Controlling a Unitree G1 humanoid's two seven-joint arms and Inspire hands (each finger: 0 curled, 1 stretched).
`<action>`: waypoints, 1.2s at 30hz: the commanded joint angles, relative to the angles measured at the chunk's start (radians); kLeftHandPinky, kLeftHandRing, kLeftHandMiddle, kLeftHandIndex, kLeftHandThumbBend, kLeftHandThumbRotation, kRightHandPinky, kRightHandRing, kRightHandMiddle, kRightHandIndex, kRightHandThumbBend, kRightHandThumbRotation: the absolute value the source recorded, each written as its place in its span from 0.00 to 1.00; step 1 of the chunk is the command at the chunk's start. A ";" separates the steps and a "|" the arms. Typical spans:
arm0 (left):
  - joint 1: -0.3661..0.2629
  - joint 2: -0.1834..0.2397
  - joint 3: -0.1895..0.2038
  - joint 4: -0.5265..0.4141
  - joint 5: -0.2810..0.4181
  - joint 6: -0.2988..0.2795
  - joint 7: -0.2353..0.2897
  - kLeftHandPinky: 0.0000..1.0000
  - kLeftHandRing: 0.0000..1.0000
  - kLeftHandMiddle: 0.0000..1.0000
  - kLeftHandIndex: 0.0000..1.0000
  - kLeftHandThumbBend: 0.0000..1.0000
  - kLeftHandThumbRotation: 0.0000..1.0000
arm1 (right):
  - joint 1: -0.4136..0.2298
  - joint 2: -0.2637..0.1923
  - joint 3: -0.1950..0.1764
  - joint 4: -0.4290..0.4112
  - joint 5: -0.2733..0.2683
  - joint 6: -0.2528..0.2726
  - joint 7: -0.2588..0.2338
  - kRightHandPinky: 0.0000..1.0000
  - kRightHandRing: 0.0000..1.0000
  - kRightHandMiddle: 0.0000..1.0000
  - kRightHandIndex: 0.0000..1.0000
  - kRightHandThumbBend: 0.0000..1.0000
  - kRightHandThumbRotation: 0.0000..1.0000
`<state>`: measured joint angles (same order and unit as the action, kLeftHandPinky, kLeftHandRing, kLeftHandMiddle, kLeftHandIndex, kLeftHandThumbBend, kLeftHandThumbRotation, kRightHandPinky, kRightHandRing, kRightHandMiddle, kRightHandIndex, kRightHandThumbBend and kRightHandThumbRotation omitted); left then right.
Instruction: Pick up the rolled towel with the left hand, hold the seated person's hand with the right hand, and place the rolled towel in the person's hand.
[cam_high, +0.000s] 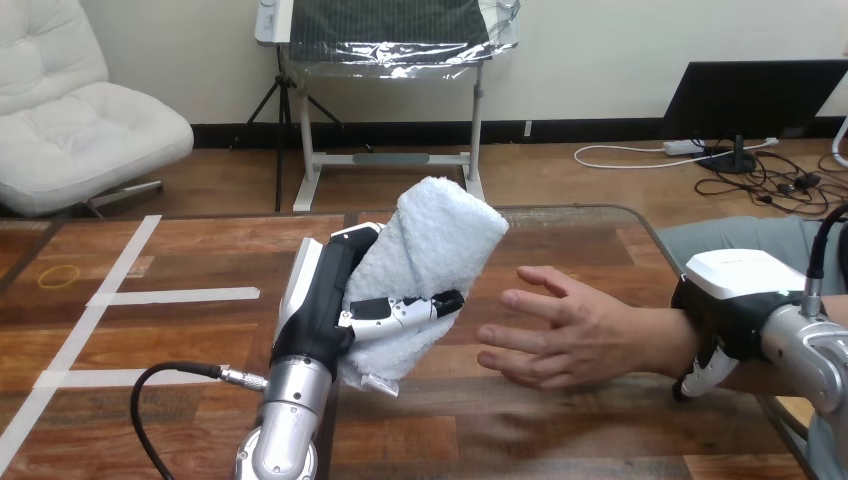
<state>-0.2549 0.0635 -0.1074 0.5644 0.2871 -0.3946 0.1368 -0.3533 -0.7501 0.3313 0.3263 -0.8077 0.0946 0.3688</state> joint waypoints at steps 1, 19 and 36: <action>-0.096 0.006 -0.009 -0.001 0.006 -0.018 0.001 0.32 0.37 0.41 0.50 0.60 0.04 | -0.024 -0.026 -0.059 -0.032 0.021 0.027 -0.014 0.18 0.27 0.37 0.43 0.59 0.00; -0.103 0.016 -0.013 0.015 0.014 -0.019 -0.002 0.32 0.37 0.41 0.50 0.61 0.04 | -0.025 -0.038 -0.077 -0.047 0.028 0.015 -0.025 0.16 0.25 0.36 0.41 0.60 0.00; -0.101 0.044 -0.029 0.025 0.041 -0.019 -0.033 0.32 0.37 0.42 0.50 0.59 0.05 | -0.027 -0.038 -0.093 -0.073 0.033 0.034 -0.013 0.16 0.25 0.36 0.42 0.62 0.00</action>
<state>-0.2661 0.0872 -0.1245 0.5974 0.3224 -0.3946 0.1132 -0.3472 -0.7540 0.2964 0.2904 -0.7839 0.0971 0.3689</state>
